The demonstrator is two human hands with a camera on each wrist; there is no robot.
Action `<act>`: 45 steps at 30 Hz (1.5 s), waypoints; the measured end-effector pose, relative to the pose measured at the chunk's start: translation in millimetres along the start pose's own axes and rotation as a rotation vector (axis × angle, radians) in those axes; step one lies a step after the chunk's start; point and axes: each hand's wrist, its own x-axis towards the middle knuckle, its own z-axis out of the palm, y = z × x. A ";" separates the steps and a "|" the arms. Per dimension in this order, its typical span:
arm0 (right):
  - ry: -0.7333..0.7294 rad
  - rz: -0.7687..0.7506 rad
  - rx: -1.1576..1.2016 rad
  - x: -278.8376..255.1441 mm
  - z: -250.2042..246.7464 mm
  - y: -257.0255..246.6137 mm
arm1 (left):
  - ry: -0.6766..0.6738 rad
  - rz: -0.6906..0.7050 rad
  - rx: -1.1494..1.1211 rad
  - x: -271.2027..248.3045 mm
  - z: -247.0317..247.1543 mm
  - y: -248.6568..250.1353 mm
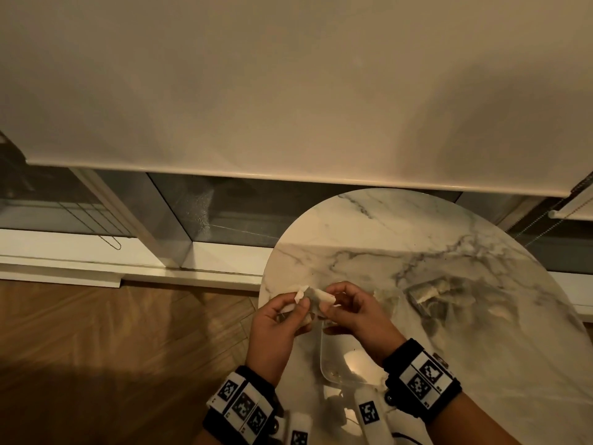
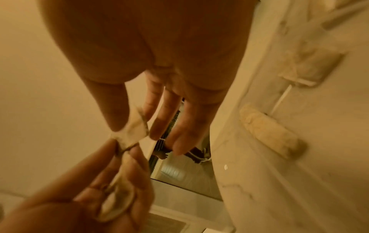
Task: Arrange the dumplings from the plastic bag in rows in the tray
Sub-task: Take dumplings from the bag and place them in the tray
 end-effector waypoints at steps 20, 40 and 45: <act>0.076 -0.311 -0.385 -7.0 -20.8 -16.3 | -0.065 0.010 0.202 4.7 3.2 -3.0; 0.137 0.054 -0.470 18.9 -60.1 14.4 | 0.043 -0.193 -0.084 15.5 -7.6 -18.9; 0.111 0.077 -0.738 27.5 -73.4 21.9 | 0.104 -0.208 -0.099 24.8 -15.2 -24.5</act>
